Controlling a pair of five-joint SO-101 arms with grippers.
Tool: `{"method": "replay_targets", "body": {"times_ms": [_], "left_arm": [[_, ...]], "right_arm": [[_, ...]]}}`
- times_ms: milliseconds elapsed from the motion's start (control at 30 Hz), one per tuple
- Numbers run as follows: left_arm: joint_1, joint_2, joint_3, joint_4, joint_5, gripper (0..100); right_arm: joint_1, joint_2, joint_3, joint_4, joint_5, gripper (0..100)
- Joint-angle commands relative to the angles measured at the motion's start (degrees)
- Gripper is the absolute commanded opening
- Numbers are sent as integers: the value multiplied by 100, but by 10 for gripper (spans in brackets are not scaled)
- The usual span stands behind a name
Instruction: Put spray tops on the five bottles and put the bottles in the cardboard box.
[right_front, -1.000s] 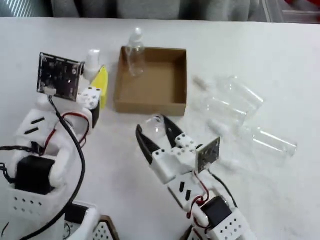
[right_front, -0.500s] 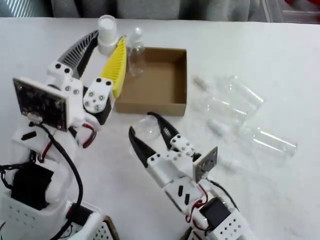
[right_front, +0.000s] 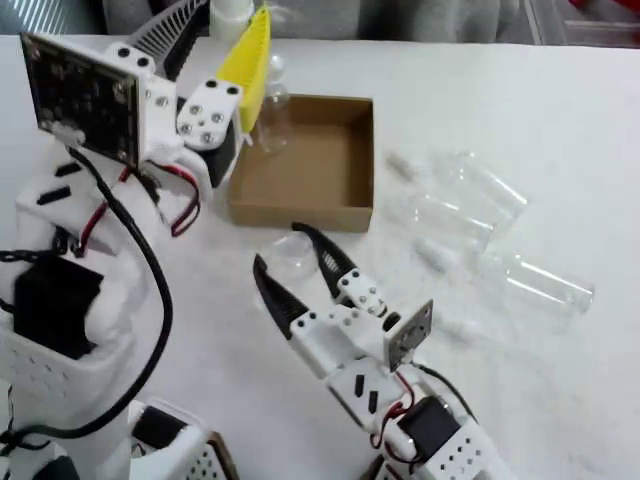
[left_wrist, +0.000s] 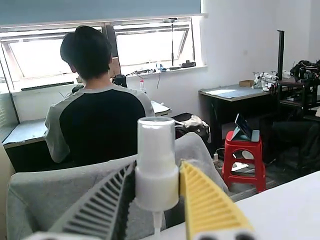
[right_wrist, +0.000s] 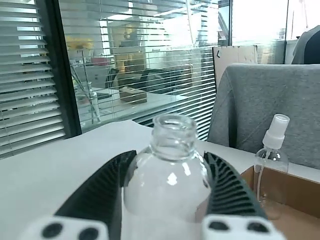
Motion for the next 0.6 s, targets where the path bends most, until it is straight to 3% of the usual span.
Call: {"method": "replay_targets", "body": {"times_ms": [0,333,567], "left_arm": [[92,277,-686,264,26,23],[365,303,-756,290,26,23],[532,347,-756,299,26,23]], "right_arm": [[-57,13,-79,-119,62,70],[-57,207,-334,-92,237,70],[-48,2545,-1556,-268,149,67]]}}
